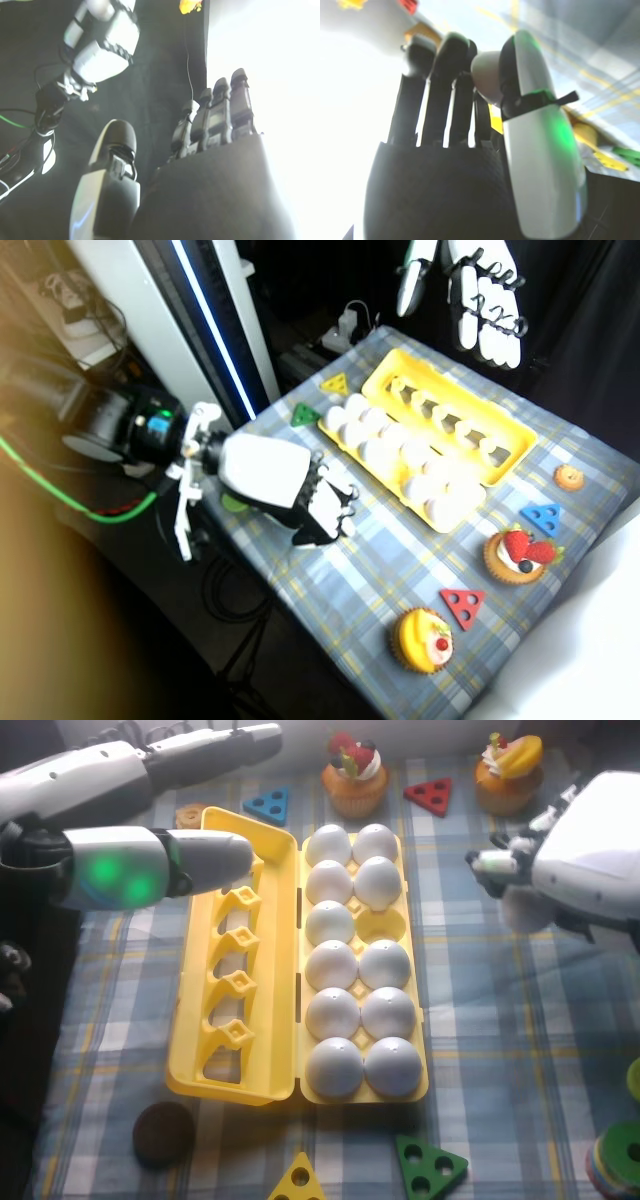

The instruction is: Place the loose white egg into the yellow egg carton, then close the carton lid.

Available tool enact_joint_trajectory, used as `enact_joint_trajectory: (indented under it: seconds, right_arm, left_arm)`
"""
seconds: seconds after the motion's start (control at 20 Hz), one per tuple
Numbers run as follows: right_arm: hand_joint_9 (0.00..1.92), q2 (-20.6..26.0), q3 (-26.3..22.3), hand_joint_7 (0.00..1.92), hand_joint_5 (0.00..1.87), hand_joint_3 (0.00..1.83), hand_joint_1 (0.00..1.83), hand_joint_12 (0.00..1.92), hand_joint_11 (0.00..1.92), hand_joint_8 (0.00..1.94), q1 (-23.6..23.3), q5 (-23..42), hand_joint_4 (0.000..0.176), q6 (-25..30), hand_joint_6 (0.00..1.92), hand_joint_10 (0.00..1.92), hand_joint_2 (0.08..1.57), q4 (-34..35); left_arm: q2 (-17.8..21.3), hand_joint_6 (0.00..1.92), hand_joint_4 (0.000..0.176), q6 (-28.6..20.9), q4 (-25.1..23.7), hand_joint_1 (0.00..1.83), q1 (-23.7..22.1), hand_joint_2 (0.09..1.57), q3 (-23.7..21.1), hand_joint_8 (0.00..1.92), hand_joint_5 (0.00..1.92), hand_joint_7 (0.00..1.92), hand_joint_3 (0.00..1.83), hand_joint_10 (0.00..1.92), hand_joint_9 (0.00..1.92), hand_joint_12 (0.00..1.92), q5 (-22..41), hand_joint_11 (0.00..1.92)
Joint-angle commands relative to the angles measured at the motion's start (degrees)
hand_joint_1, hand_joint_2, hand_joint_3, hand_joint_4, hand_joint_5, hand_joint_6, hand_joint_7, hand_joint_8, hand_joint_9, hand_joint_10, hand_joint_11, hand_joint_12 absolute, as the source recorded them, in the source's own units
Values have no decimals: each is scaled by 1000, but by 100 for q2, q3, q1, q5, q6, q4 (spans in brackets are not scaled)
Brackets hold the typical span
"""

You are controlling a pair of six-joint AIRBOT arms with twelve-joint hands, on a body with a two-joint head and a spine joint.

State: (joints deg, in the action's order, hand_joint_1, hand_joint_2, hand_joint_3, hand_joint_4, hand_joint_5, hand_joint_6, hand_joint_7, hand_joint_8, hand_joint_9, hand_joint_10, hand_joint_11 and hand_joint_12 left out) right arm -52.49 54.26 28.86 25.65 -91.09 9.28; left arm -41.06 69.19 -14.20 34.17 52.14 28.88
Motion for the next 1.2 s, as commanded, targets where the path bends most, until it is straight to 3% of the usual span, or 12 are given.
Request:
enact_joint_trajectory:
  seconds: [0.0, 0.2, 0.25, 0.3, 0.4, 0.5, 0.65, 0.7, 0.9, 0.95, 1.1, 1.15]
  right_arm:
    - [848, -9, 4, 741, 531, 22, 1132, 1921, 920, 1596, -114, 655, 0, -28, 1531, 1737, 1312, -102]
    - [597, -290, 203, 547, 586, 34, 1242, 1921, 749, 1686, -392, 507, 0, -28, 1484, 1845, 1320, -239]
    - [668, -359, 249, 607, 553, 386, 1305, 1921, 813, 1708, -459, 454, 0, -28, 1464, 1854, 1136, -280]
    - [678, -455, 295, 607, 483, 391, 1311, 1921, 819, 1726, -501, 414, 0, -28, 1492, 1867, 1146, -319]
    - [673, -581, 358, 605, 359, 95, 1272, 1921, 835, 1729, -555, 382, 0, -28, 1560, 1865, 1318, -359]
    - [693, -716, 414, 635, 443, 228, 1314, 1921, 881, 1666, -616, 351, 0, -28, 1498, 1821, 1219, -426]
    - [617, -883, 486, 568, 457, 35, 1271, 1921, 591, 1557, -675, 335, 0, -28, 1743, 1735, 1330, -469]
    - [508, -945, 519, 550, 546, 11, 1130, 1903, 470, 1507, -695, 322, 0, -28, 1793, 1432, 1360, -472]
    - [573, -1138, 591, 681, 514, 0, 1096, 1903, 513, 1572, -779, 317, 0, -28, 1592, 1528, 1338, -542]
    - [470, -1225, 643, 596, 634, 1, 1103, 1844, 318, 1484, -794, 317, 0, -28, 1623, 1351, 1326, -543]
    - [626, -1364, 736, 709, 587, 0, 1108, 1861, 460, 1447, -797, 296, 0, -28, 1575, 1369, 1307, -543]
    - [801, -1414, 777, 780, 608, 0, 1157, 1909, 745, 1485, -808, 276, 0, -28, 1422, 1504, 1281, -542]
  left_arm:
    - [18, 8, 1, -27, 94, 367, -53, 1324, -5, 8, 164, 125, 0, 13, 116, 353, 607, 0]
    - [84, 5, 18, -25, 99, 326, -38, 1330, -7, 3, 130, 113, 0, 6, 85, 229, 489, 0]
    - [119, 9, 5, -25, 124, 337, -12, 1328, -16, 6, 146, 124, 0, 11, 99, 239, 482, 0]
    - [157, 7, 0, -24, 145, 356, 16, 1324, -27, 3, 159, 132, 0, 9, 109, 269, 475, 0]
    - [213, 0, 4, -18, 183, 364, 50, 1322, -42, 0, 143, 124, 0, 3, 108, 234, 464, 0]
    - [248, 3, 0, -7, 199, 412, 58, 1315, -56, 2, 166, 141, 0, 2, 111, 219, 461, 0]
    - [258, 1, 0, 7, 207, 361, 61, 1320, -60, 0, 165, 145, 2, 3, 132, 398, 438, 0]
    - [265, 1, 0, 16, 222, 376, 69, 1313, -61, 1, 170, 150, 0, 4, 141, 434, 432, 0]
    - [294, 4, 0, 39, 277, 393, 107, 1312, -66, 3, 194, 142, 0, 2, 129, 354, 429, 0]
    - [297, 3, 0, 41, 286, 406, 114, 1307, -69, 1, 196, 138, 0, 1, 128, 356, 430, 0]
    - [297, 3, 0, 45, 291, 407, 116, 1305, -69, 3, 219, 156, 0, 5, 143, 411, 429, 0]
    - [297, 1, 0, 45, 295, 392, 118, 1309, -69, 1, 210, 137, 1, 2, 120, 358, 429, 0]
